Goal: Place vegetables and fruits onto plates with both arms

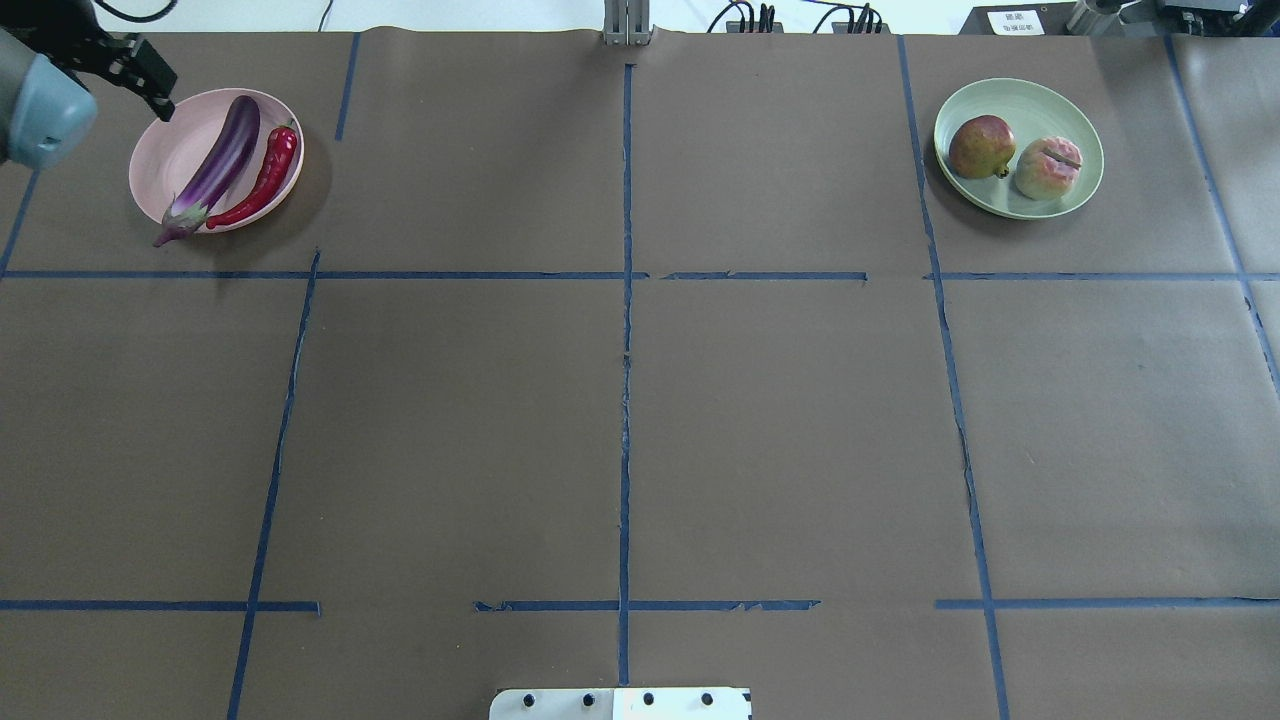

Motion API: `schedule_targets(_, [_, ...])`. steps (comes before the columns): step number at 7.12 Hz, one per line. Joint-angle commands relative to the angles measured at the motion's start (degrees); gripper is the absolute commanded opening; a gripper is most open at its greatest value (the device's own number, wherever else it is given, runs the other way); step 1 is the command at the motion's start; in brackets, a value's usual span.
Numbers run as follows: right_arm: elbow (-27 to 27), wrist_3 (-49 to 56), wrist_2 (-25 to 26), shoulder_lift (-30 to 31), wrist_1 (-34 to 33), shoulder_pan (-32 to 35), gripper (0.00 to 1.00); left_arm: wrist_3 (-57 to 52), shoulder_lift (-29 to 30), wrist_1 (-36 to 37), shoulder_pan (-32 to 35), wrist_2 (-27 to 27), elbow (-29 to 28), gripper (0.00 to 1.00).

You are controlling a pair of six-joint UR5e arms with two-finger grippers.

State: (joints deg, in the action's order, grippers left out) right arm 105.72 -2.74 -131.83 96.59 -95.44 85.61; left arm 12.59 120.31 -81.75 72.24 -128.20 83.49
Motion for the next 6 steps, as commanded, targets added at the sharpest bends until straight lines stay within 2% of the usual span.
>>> schedule_targets(1, [0.02, 0.01, 0.00, 0.00, -0.01, 0.00, 1.00, -10.01, -15.45, 7.92, 4.55, -0.21, 19.09, 1.00])
schedule_targets(2, [0.02, 0.01, 0.00, 0.09, -0.01, 0.00, 1.00, -12.65, -22.15, 8.10, 6.66, -0.30, 24.48, 1.00])
schedule_targets(3, [0.02, 0.01, 0.00, 0.09, -0.01, 0.09, 1.00, -13.37, -27.44, 7.75, 9.90, -0.38, 26.88, 1.00])
schedule_targets(4, [0.02, 0.01, -0.18, 0.09, -0.01, 0.00, 1.00, -15.47, -32.19, 7.14, 11.15, -0.47, 27.34, 1.00])
schedule_targets(6, [0.11, 0.10, -0.62, 0.18, -0.01, 0.00, 1.00, -20.66, -36.88, 4.69, 14.41, -0.56, 26.56, 1.00])
